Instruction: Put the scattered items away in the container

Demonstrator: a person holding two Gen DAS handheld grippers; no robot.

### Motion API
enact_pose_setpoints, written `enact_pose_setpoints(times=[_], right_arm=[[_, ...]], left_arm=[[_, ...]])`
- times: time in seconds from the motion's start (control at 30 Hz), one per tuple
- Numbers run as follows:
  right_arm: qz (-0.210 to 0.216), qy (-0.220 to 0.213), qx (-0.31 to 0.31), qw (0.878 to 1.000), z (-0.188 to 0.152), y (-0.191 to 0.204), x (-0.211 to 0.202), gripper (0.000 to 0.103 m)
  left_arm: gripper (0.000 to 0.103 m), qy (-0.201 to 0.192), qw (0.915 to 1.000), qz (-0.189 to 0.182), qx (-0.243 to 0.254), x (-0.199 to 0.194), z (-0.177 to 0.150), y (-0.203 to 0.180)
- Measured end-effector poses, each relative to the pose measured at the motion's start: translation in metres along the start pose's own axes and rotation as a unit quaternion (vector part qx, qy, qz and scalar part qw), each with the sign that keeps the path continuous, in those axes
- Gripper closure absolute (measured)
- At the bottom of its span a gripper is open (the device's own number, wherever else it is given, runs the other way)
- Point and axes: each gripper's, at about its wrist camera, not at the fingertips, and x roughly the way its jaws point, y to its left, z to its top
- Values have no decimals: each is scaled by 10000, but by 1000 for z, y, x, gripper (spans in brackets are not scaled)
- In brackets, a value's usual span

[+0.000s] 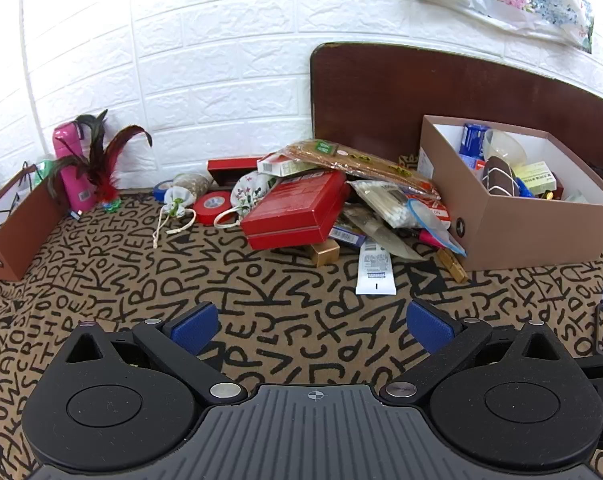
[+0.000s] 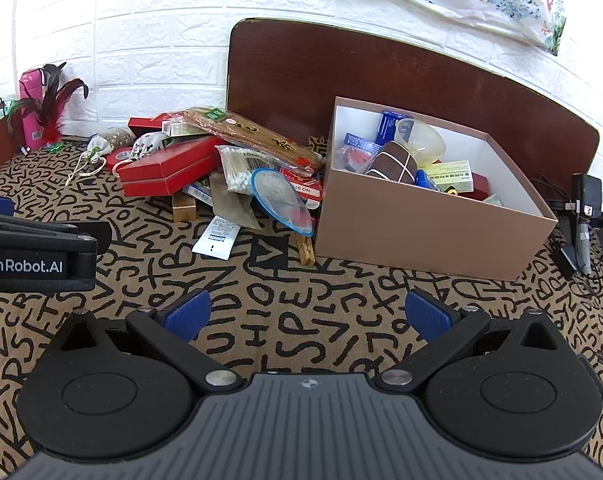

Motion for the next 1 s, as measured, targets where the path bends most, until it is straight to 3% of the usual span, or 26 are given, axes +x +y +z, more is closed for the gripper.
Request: enact_pose_setpoints(times=[1.0], right_arm=[[65,41,-56,10000,0,3,4,0]], left_arm=[[0,146,9998,-105,-35,8,-3,2]])
